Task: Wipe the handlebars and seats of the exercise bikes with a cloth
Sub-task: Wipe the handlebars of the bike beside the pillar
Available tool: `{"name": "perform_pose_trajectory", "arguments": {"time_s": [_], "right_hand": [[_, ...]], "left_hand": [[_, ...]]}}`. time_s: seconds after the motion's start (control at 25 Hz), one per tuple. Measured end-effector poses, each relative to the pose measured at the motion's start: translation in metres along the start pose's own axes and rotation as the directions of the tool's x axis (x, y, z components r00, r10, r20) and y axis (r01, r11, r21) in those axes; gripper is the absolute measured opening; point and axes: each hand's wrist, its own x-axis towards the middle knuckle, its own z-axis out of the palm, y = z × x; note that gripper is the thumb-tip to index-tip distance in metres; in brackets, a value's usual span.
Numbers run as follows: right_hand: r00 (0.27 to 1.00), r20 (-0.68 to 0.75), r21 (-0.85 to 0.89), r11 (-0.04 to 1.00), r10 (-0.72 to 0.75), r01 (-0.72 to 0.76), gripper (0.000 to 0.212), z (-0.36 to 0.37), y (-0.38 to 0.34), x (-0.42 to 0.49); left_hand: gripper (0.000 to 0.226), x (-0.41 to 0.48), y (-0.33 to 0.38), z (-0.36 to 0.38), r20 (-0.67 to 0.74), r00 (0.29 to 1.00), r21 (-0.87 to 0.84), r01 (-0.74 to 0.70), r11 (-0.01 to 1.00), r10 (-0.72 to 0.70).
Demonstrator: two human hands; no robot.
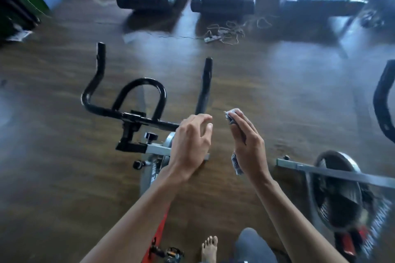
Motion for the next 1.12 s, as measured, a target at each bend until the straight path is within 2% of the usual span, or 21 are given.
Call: {"name": "perform_pose_trajectory", "arguments": {"time_s": [0.12,0.28,0.44,0.52,0.56,0.6,0.68,0.72,0.76,0.92,1.04,1.12], "right_hand": [[0.998,-0.062,0.049,0.999,0.023,-0.019,0.027,0.028,0.005,0.045],[0.983,-0.152,0.088,0.992,0.099,-0.087,0.031,0.056,0.027,0.108],[0.977,-0.130,0.110,0.982,0.170,-0.156,0.034,0.077,0.040,0.157],[0.980,-0.116,0.073,0.985,0.163,-0.155,0.035,0.085,0.040,0.175],[0.987,-0.103,0.041,0.992,0.126,-0.122,0.036,0.089,0.039,0.183],[0.994,-0.076,0.002,0.997,0.074,-0.074,0.037,0.094,0.039,0.189],[1.000,-0.003,-0.084,0.996,-0.005,0.005,0.039,0.105,0.043,0.199],[0.999,0.026,-0.128,0.991,-0.023,0.026,0.042,0.110,0.047,0.202],[0.999,0.041,-0.170,0.985,-0.030,0.036,0.045,0.117,0.051,0.204],[0.999,-0.021,-0.342,0.939,-0.040,0.030,0.058,0.140,0.056,0.205],[0.991,-0.112,-0.439,0.898,-0.075,0.019,0.059,0.152,0.056,0.197],[0.986,-0.121,-0.502,0.864,-0.113,0.037,0.072,0.157,0.056,0.182]], "left_hand": [[0.019,0.051,-0.009,-0.006,-0.062,0.997,-0.043,0.043,0.998,-0.046],[0.022,0.132,-0.016,0.009,-0.055,0.985,-0.160,0.151,0.975,-0.162],[0.029,0.196,-0.028,0.033,-0.028,0.955,-0.208,0.284,0.936,-0.296],[0.032,0.214,-0.037,0.042,0.054,0.933,-0.231,0.359,0.904,-0.356],[0.032,0.221,-0.042,0.046,0.115,0.919,-0.297,0.393,0.870,-0.376],[0.032,0.225,-0.043,0.048,0.191,0.897,-0.399,0.441,0.804,-0.398],[0.038,0.235,-0.044,0.045,0.338,0.825,-0.573,0.563,0.596,-0.454],[0.044,0.239,-0.046,0.042,0.393,0.794,-0.615,0.602,0.510,-0.463],[0.049,0.242,-0.049,0.038,0.430,0.778,-0.630,0.622,0.465,-0.457],[0.059,0.246,-0.064,0.032,0.492,0.774,-0.629,0.633,0.452,-0.399],[0.060,0.252,-0.078,0.033,0.545,0.760,-0.620,0.650,0.439,-0.354],[0.060,0.256,-0.085,0.033,0.591,0.740,-0.621,0.672,0.404,-0.322]]}}
